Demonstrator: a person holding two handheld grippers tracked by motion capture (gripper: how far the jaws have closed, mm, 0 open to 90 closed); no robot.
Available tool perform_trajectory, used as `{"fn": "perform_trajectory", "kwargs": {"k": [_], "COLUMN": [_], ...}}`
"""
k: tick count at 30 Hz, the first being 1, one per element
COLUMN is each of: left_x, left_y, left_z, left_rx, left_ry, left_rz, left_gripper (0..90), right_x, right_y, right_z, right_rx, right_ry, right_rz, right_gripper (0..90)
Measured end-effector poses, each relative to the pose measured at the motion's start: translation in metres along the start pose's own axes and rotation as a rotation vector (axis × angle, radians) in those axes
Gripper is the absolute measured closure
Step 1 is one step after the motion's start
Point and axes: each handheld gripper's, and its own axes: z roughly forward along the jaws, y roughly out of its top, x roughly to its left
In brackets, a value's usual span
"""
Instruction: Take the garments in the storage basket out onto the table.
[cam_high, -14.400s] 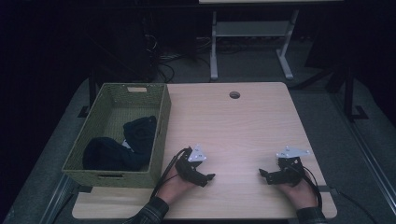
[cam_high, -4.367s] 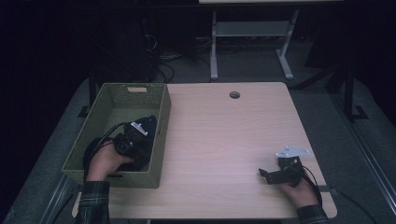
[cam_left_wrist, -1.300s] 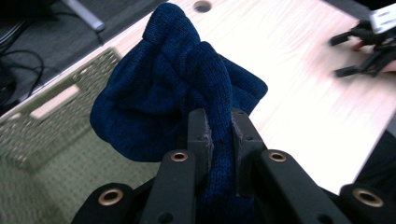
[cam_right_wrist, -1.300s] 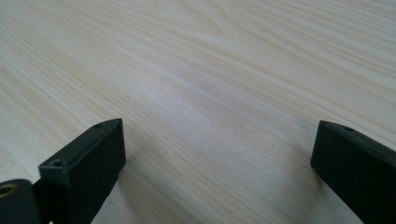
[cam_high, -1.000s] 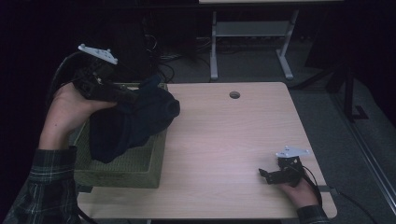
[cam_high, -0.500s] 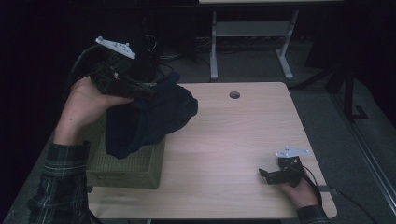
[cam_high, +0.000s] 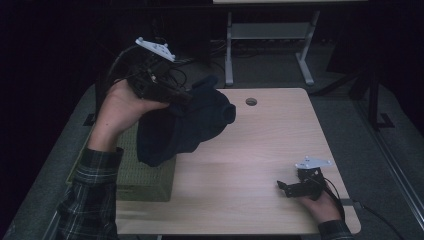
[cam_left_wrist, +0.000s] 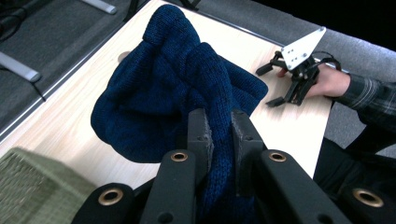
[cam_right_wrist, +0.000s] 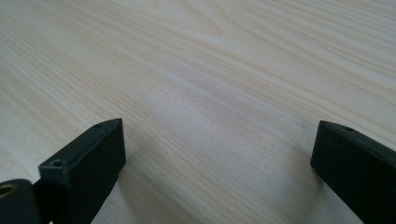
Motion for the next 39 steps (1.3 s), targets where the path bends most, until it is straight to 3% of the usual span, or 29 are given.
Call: {"fn": "perform_trajectory", "kwargs": {"k": [12,22,39], "left_x": [-0.012,-0.023,-0.034], "left_y": [0.015,0.025,0.020], "left_z": [0.047,0.069,0.126], "left_rx": [0.003,0.006,-0.006], "left_ry": [-0.062,-0.068,-0.099], "left_rz": [0.023,0.033,0.006], "left_gripper": [80.7,80.7,80.7], "right_x": [0.000,0.000,0.000], "right_y": [0.000,0.000,0.001], "right_z": [0.000,0.000,0.001], "right_rx": [-0.003,-0.002,-0.001], "right_ry": [0.001,0.001,0.014], "right_rz": [-0.005,-0.007,-0.017], "right_gripper": [2.7,2.7,2.7]}}
